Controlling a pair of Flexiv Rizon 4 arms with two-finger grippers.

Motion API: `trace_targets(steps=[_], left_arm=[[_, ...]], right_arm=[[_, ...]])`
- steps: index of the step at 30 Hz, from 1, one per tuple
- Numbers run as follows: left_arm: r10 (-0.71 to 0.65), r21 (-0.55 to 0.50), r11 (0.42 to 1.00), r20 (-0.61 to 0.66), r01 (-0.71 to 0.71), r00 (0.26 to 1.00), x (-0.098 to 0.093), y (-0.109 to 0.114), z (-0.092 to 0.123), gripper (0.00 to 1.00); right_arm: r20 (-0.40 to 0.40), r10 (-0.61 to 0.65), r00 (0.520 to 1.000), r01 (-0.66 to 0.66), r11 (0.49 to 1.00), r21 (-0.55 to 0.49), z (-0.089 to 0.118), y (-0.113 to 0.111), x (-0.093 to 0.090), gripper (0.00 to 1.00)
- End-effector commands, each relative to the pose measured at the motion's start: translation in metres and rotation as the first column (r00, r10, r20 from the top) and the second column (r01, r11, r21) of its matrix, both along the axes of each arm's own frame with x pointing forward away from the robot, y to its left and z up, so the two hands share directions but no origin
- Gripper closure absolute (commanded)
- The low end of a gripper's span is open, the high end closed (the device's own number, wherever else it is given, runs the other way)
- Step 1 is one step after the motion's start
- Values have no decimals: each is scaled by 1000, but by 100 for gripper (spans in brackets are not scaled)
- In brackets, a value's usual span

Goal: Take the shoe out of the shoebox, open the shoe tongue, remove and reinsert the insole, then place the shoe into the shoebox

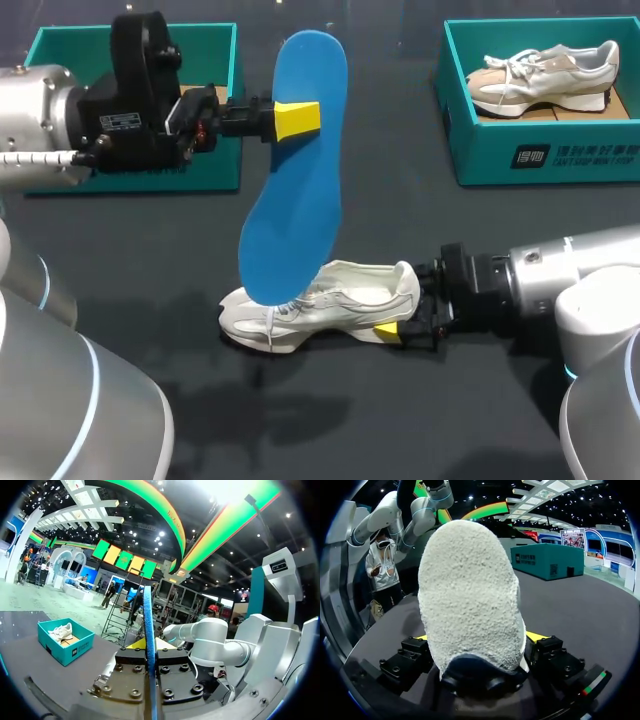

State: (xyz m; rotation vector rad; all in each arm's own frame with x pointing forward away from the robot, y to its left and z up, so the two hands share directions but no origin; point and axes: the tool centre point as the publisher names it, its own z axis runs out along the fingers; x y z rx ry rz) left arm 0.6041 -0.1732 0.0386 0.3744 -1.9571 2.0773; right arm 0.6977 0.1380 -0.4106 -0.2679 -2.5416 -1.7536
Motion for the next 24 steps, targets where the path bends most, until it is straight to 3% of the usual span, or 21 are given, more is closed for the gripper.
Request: trace_targets(steps=[1,12,24], left_arm=[[-1,-1,1000,1,1,1000,0,0,0,100],[-1,-1,1000,1,1,1000,0,0,0,100],[-1,-1,1000,1,1,1000,0,0,0,100]], right_arm=[[-1,-25,1000,25,998,-60,10,-10,-7,0],[-35,-7,999,-3,962,-273,22,-31,-6,0],[-79,-30,996,-22,812,-583,43,-47,-4,0]])
